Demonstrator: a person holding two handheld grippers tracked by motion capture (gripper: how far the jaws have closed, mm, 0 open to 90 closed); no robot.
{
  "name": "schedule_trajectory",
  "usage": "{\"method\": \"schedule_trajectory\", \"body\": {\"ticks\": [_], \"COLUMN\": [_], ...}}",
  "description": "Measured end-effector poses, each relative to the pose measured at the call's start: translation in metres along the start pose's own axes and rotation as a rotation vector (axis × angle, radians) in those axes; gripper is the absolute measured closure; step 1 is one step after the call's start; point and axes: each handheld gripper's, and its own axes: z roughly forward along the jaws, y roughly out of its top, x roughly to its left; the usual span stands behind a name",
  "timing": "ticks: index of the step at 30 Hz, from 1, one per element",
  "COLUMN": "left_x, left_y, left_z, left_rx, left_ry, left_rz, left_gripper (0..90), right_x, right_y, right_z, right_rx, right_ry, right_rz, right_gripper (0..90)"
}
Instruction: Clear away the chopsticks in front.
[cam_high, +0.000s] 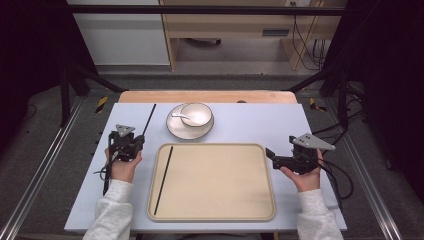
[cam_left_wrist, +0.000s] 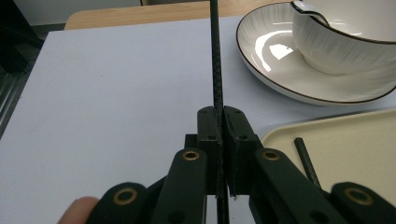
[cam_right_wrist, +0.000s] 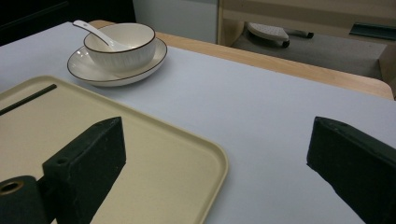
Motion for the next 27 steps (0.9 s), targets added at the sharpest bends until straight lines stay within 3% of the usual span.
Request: {"method": "schedule_trajectory", "body": {"ticks": [8,16,17,27], "left_x": [-0.006,-0.028,-0.033,-0.055], "left_y": [-0.015,-0.030,-0.035,-0.063], "left_z": [-0.023,-0.047,-0.051,-0.059], "left_rx": [-0.019,-0.046,-0.056,-0.062], "left_ry": [0.016,0.014,0.007,0.001], "left_rz": [-0.039,-0.064,-0.093,-0.135], "left_gripper": [85.9,85.9,85.9,85.9], "right_x": [0.000,0.000,0.000,-0.001], "right_y": [0.000,0.001,0.001,0.001], "right_z": [-0.002,-0.005,-0.007,-0.009], "right_rx": [-0.003,-0.015,-0.019,-0.023], "right_ry": [-0.001,0.004,0.006,0.005], "right_rz": [0.006,0.018,0.022,0.022], "right_gripper": [4.2,4.0,3.9,4.0]}}
